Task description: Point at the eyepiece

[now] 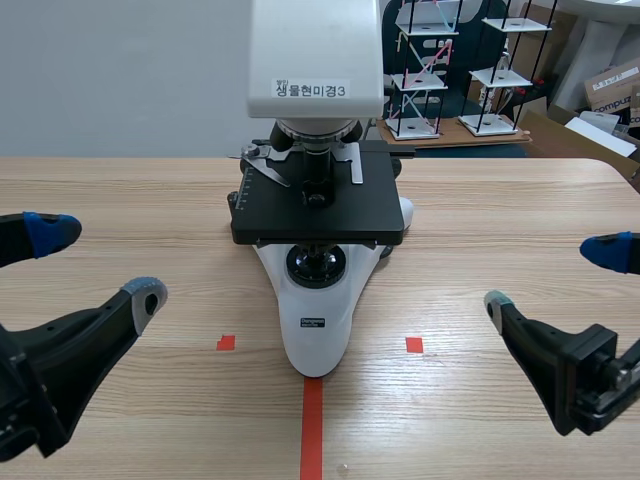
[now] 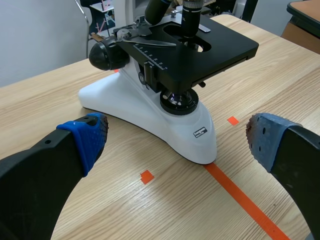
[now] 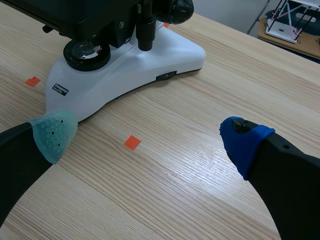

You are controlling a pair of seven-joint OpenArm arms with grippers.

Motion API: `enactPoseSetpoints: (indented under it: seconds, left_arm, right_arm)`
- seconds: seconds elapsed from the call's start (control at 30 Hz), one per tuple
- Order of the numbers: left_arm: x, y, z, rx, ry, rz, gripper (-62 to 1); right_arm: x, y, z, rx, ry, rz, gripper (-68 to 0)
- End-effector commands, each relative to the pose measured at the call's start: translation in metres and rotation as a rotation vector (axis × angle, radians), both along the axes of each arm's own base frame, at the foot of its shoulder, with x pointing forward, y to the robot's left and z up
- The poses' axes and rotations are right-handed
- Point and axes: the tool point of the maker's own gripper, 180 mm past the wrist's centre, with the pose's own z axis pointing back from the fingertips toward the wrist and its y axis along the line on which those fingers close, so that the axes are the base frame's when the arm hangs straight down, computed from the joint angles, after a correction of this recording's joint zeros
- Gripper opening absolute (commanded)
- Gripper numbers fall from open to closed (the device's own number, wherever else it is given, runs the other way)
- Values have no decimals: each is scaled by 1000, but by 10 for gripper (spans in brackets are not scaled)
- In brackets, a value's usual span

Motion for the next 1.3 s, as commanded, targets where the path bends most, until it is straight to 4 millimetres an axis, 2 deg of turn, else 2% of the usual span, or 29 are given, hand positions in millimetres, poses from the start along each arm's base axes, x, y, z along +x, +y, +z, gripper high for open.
enactPoseSetpoints:
  seconds: [0.0, 0.2, 0.27, 0.4, 0.6, 0.7, 0.93, 1.27]
  left_arm:
    - [0, -4, 9, -26, -26, -9, -28]
    - [0, -4, 9, -26, -26, -9, -28]
    - [0, -4, 9, -26, -26, -9, -28]
    - [0, -4, 9, -26, -26, -9, -28]
    - [0, -4, 9, -26, -27, -9, -28]
    - [0, -4, 9, -26, -27, -9, -28]
    - [0, -4, 9, -27, -27, -9, -28]
    - [0, -4, 9, -26, -27, -9, -28]
  right_arm:
    - [2, 3, 10, 12, -33, 11, -41]
    - [2, 3, 10, 13, -35, 12, -42]
    - [2, 3, 10, 12, -35, 12, -67]
    - [2, 3, 10, 12, -35, 12, -222]
    - [4, 2, 12, 0, -44, 23, -556]
    - [9, 2, 21, -15, -81, 49, -645]
    - [43, -10, 66, -69, -257, 52, -658]
    - [93, -17, 165, -129, -547, 74, -658]
